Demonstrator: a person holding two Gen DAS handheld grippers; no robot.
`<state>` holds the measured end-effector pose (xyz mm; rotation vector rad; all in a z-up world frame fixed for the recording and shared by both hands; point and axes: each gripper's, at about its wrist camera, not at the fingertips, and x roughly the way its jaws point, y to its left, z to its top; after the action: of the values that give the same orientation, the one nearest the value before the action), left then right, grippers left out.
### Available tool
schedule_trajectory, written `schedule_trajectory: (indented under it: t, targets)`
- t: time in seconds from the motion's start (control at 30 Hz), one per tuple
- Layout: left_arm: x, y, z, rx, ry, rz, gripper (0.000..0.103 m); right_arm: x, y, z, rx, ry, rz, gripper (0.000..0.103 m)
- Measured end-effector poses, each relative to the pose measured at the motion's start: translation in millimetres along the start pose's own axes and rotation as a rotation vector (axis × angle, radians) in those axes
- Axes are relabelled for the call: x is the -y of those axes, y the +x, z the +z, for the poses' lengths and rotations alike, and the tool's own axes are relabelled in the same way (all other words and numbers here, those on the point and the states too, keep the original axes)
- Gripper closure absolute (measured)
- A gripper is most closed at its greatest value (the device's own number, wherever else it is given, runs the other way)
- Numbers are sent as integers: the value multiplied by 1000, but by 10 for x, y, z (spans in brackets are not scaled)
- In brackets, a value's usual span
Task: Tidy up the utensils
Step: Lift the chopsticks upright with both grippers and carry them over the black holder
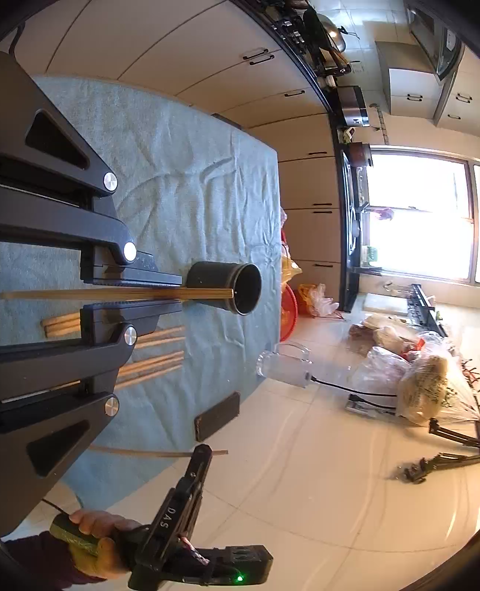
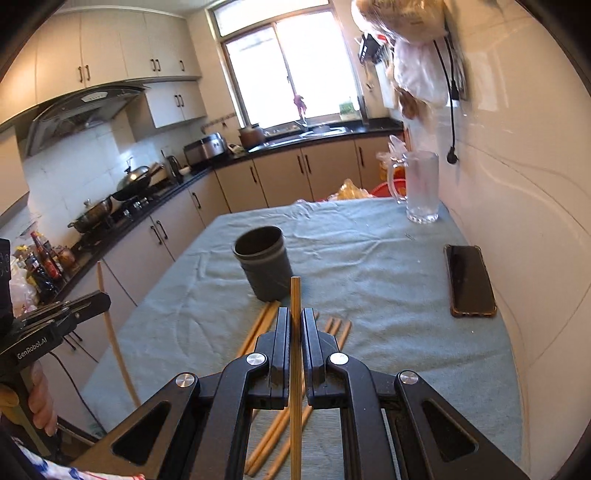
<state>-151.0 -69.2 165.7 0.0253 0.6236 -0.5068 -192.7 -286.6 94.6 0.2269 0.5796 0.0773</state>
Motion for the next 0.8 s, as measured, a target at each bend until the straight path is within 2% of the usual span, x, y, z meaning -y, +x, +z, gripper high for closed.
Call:
schedule_trajectory:
  t: [0.43,0.63,0.8]
  targets:
    - [74,-236,207,90,-16,-59,97,-158,-169,124,52,-25,44,97]
    - [33,-225,422,122,-16,-68,97,-231,-165,289,74,-44,55,97]
    - [-23,-221,677,142,-11,-69,97,-297,-184,559,104,-68,67,97]
